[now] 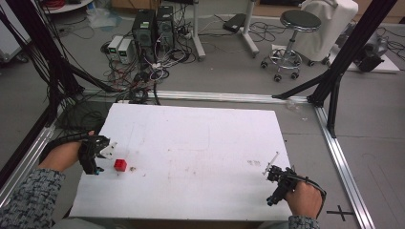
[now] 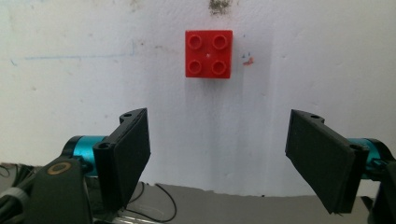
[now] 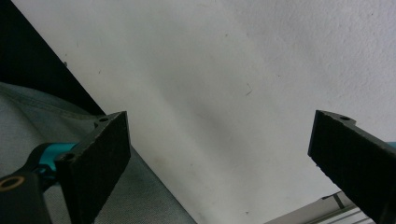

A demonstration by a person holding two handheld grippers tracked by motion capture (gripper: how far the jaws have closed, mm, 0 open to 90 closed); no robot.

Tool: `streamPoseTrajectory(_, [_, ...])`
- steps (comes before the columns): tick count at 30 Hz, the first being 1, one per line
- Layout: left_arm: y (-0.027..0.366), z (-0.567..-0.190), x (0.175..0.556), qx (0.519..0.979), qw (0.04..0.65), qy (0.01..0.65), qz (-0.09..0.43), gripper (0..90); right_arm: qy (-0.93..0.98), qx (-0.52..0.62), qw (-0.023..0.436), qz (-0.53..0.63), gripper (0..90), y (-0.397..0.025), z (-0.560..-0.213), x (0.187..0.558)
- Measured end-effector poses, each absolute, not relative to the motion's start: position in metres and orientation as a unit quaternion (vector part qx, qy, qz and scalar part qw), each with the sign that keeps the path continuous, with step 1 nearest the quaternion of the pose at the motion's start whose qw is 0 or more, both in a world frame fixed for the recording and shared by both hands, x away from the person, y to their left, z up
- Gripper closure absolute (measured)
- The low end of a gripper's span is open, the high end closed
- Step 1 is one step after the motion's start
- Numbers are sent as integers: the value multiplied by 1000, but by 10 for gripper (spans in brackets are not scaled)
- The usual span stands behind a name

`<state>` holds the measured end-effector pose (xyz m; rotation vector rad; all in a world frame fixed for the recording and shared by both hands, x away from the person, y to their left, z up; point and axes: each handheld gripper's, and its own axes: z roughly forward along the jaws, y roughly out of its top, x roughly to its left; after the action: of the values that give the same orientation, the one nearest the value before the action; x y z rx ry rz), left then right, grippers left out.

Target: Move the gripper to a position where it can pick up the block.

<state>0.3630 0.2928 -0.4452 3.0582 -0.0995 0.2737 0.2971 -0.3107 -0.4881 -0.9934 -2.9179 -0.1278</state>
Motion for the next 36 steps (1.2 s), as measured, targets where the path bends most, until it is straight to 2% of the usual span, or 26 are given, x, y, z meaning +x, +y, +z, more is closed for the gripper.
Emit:
streamPoseTrajectory(16, [269,-470,383,996,21,-64,58,226,-946,-319,31,-49,53,-314,-489,296])
streamPoseTrajectory(36, [260,-505,391,996,22,-80,27,230,-946,-319,37,-43,52,-312,-492,296])
